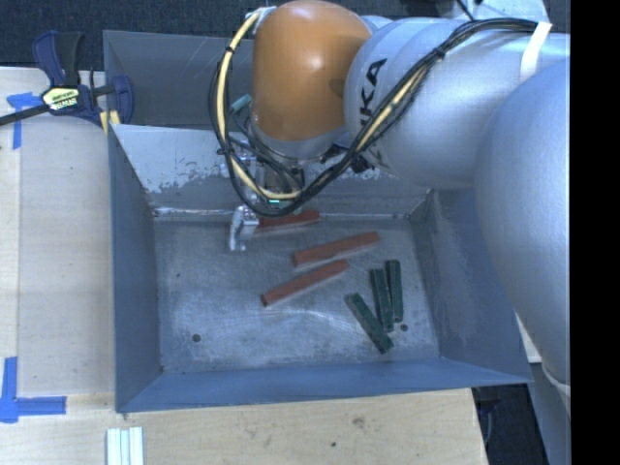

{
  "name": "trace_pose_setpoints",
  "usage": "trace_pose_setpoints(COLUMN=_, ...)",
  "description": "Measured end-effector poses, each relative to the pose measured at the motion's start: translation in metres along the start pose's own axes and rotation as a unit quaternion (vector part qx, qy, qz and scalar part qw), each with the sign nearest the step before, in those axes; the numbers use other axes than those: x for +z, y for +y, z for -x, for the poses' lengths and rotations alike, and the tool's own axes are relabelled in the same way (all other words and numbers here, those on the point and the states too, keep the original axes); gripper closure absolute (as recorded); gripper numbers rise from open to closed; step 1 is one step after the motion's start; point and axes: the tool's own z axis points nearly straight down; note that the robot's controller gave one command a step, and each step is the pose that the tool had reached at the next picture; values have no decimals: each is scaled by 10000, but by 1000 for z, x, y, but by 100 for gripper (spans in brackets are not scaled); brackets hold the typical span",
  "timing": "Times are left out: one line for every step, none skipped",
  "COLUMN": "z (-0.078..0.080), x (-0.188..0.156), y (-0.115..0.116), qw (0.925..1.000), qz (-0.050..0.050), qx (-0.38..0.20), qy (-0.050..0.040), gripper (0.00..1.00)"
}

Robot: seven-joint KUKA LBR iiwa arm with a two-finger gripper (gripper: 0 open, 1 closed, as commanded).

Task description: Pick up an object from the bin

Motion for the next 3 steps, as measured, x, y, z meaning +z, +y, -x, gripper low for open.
trace_pose_setpoints(z=2, x=-5, y=-1, qw=10000, qz=7, qx=12, qy=-43, gripper=0)
trace_pose_setpoints(z=-9, x=51, y=-21, qw=9997, qz=8, qx=-244, qy=-67, gripper=0)
trace_pose_setpoints(z=-1, x=113, y=-59, qw=9987, qz=30, qx=-469, qy=-174, gripper=100)
